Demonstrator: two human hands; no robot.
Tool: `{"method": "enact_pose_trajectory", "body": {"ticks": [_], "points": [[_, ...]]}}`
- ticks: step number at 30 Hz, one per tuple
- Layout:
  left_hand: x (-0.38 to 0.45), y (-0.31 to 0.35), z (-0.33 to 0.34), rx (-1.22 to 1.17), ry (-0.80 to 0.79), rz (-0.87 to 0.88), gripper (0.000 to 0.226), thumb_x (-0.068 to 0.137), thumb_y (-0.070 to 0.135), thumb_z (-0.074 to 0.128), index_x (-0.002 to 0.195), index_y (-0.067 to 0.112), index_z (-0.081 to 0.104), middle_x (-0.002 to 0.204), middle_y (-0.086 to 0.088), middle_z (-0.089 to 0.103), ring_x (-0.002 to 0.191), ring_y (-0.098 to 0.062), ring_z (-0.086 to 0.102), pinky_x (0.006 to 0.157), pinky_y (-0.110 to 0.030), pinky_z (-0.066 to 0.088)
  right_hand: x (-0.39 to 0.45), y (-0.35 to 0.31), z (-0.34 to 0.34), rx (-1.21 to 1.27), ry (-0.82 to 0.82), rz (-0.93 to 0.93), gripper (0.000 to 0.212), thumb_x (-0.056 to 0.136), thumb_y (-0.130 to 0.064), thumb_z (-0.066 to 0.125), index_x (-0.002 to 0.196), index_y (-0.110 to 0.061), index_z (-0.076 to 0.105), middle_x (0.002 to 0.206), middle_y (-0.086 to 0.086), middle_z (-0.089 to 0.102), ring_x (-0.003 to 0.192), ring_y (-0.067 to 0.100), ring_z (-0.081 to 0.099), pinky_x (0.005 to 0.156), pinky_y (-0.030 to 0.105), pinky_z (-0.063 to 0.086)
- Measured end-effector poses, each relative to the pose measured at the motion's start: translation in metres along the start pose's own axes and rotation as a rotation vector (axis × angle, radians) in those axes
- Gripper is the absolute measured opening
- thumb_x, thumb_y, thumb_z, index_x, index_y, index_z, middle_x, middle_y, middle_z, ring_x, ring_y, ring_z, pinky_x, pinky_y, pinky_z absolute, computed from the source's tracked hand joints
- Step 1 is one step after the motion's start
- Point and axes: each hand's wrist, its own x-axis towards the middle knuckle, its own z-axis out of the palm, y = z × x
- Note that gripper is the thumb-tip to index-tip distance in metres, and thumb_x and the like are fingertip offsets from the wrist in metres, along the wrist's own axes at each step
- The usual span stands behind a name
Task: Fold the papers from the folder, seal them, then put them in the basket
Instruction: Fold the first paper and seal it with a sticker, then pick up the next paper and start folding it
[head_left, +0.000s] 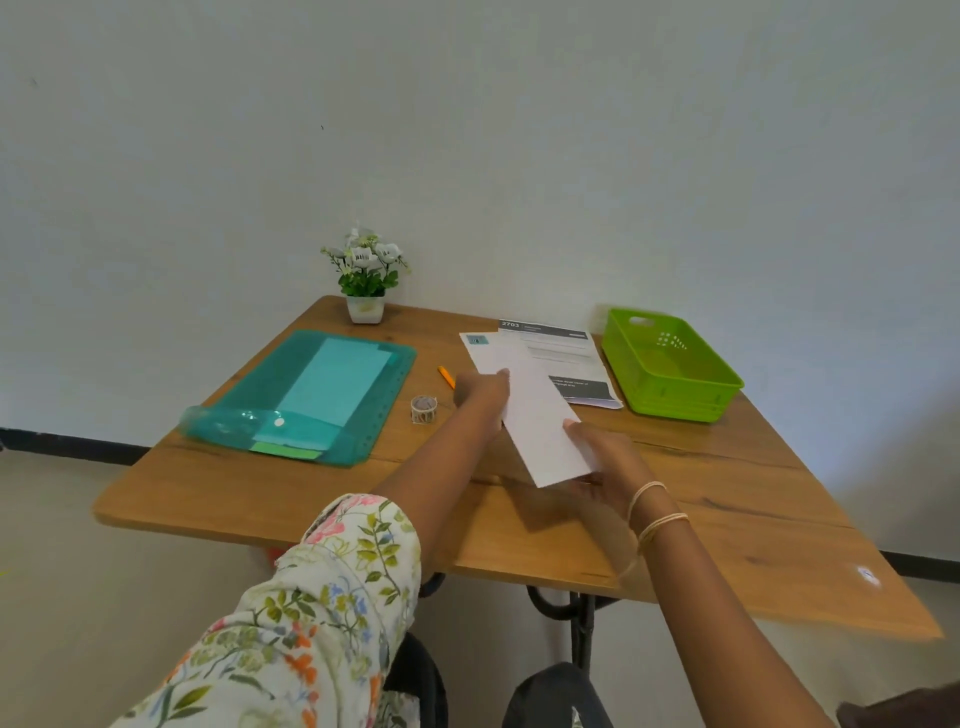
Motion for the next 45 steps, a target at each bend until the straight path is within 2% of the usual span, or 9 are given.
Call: {"method": "enact_pose_trajectory", "body": {"ticks": [4, 8, 13, 21, 25, 29, 35, 40, 45], "points": [[0.004, 0.022, 0.016, -0.054, 0.026, 0.017, 0.043, 0.09, 0.016, 0.064, 0.128, 0.002, 0.053, 0.121, -0.013, 0.063, 0.104, -0.03, 0.063, 0.084, -0.042, 0.056, 0.006, -0.01, -0.007, 0.149, -0.04, 0.01, 0.022, 0.086, -0.016, 0.069, 0.102, -0.003, 0.059, 0.091, 0.01, 0.067, 0.075, 0.02, 0.066, 0.047, 0.025, 0.056], [-0.006, 0.033, 0.035, 0.053, -0.344, -0.026, 0.026, 0.094, 0.01, 0.056, 0.119, 0.005, 0.052, 0.099, -0.011, 0.065, 0.08, -0.027, 0.064, 0.058, -0.038, 0.053, 0.019, -0.032, -0.015, 0.404, -0.004, -0.107, 0.031, 0.089, 0.002, 0.059, 0.12, 0.004, 0.054, 0.093, 0.01, 0.065, 0.063, 0.015, 0.068, 0.049, 0.024, 0.057], [-0.012, 0.038, 0.065, 0.173, -0.711, -0.102, 0.014, 0.093, 0.006, 0.056, 0.107, 0.005, 0.055, 0.098, -0.016, 0.067, 0.071, -0.027, 0.071, 0.061, -0.036, 0.06, 0.047, -0.067, -0.036, 0.462, 0.222, -0.178, 0.016, 0.09, 0.006, 0.058, 0.079, -0.005, 0.053, 0.11, 0.019, 0.058, 0.068, 0.019, 0.057, 0.038, 0.022, 0.052], [-0.019, 0.053, 0.141, 0.108, -0.709, -0.016, 0.024, 0.095, -0.014, 0.041, 0.082, 0.006, 0.044, 0.079, -0.013, 0.058, 0.041, -0.013, 0.064, 0.049, -0.024, 0.055, 0.089, -0.109, -0.082, 0.505, 0.443, -0.254, 0.037, 0.088, 0.009, 0.057, 0.124, 0.006, 0.051, 0.125, 0.022, 0.058, 0.093, 0.034, 0.062, 0.048, 0.03, 0.058], [-0.013, 0.048, 0.171, 0.121, -0.697, -0.017, 0.023, 0.099, -0.01, 0.033, 0.092, 0.003, 0.051, 0.08, -0.013, 0.057, 0.059, -0.017, 0.064, 0.049, -0.02, 0.053, 0.116, -0.114, -0.11, 0.474, 0.46, -0.214, 0.032, 0.087, 0.015, 0.055, 0.117, 0.006, 0.051, 0.125, 0.023, 0.057, 0.085, 0.03, 0.061, 0.043, 0.027, 0.056], [0.007, 0.03, 0.186, 0.209, -0.621, 0.051, 0.027, 0.096, -0.005, 0.044, 0.121, -0.009, 0.052, 0.12, -0.025, 0.061, 0.099, -0.032, 0.066, 0.067, -0.024, 0.056, 0.143, -0.109, -0.128, 0.336, 0.433, -0.129, 0.047, 0.088, 0.017, 0.051, 0.133, 0.008, 0.044, 0.129, 0.028, 0.053, 0.111, 0.039, 0.058, 0.08, 0.038, 0.053], [0.031, 0.005, 0.18, 0.315, -0.618, 0.143, 0.035, 0.092, 0.002, 0.057, 0.127, 0.002, 0.054, 0.105, -0.015, 0.059, 0.079, -0.02, 0.06, 0.068, -0.029, 0.052, 0.166, -0.1, -0.135, -0.084, 0.495, -0.155, 0.028, 0.084, 0.005, 0.065, 0.11, 0.001, 0.055, 0.114, 0.028, 0.062, 0.075, 0.034, 0.064, 0.033, 0.025, 0.05], [0.036, -0.002, 0.164, 0.424, -0.619, 0.213, 0.032, 0.093, 0.006, 0.056, 0.125, 0.01, 0.059, 0.106, -0.01, 0.059, 0.095, -0.021, 0.058, 0.072, -0.032, 0.051, 0.16, -0.1, -0.129, -0.817, 0.576, -0.191, 0.05, 0.093, -0.032, 0.058, 0.126, 0.004, 0.051, 0.131, 0.026, 0.053, 0.118, 0.04, 0.053, 0.092, 0.04, 0.045], [0.036, -0.005, 0.137, 0.562, -0.556, 0.325, 0.03, 0.091, 0.008, 0.055, 0.119, 0.015, 0.065, 0.114, -0.01, 0.062, 0.106, -0.025, 0.063, 0.06, -0.028, 0.049, 0.152, -0.093, -0.118, -0.913, 0.562, -0.128, 0.065, 0.097, -0.046, 0.043, 0.138, 0.005, 0.038, 0.146, 0.028, 0.032, 0.128, 0.042, 0.043, 0.102, 0.042, 0.037]]}}
